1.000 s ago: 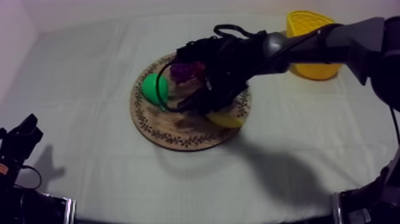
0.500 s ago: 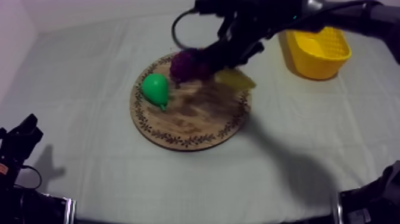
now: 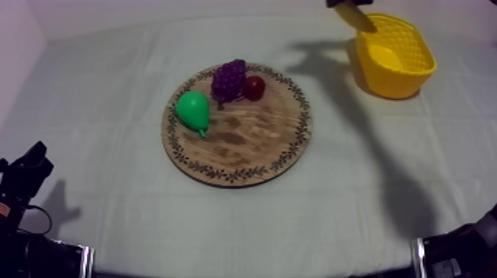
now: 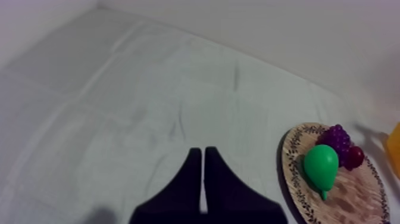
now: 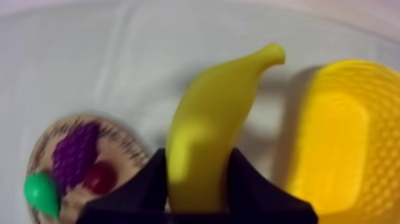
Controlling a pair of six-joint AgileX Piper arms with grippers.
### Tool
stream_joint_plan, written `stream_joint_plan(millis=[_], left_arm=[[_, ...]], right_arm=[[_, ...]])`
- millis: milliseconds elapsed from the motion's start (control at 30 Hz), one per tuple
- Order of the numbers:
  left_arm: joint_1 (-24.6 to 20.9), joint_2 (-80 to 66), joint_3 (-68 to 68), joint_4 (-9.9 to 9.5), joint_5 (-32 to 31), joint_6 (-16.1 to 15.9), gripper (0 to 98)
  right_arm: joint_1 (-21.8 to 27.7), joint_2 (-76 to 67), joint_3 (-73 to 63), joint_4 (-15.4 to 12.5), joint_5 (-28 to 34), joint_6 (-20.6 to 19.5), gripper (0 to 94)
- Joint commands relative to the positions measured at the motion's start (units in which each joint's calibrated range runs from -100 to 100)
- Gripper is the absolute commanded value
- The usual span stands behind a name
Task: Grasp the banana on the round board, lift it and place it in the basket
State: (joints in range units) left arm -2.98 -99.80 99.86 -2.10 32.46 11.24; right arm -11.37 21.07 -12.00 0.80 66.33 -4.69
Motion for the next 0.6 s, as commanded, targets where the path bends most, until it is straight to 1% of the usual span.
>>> stream_joint_plan(millis=[0,267,567], left_arm=[[0.0,0.0,0.0,-0.03,0.0,0.0,0.1],[0.0,0.0,0.0,-0.03,0.0,0.0,0.1],[0.0,0.0,0.0,-0.03,0.0,0.0,0.1]], right_arm=[[3.9,0.6,-1.7,0.3,0.1,0.1,23.4],[9.9,3.6,-3.6,0.6,0.5,1.0,23.8],[12.4,6.6,0.0,1.4,-1.7,1.7,24.2]])
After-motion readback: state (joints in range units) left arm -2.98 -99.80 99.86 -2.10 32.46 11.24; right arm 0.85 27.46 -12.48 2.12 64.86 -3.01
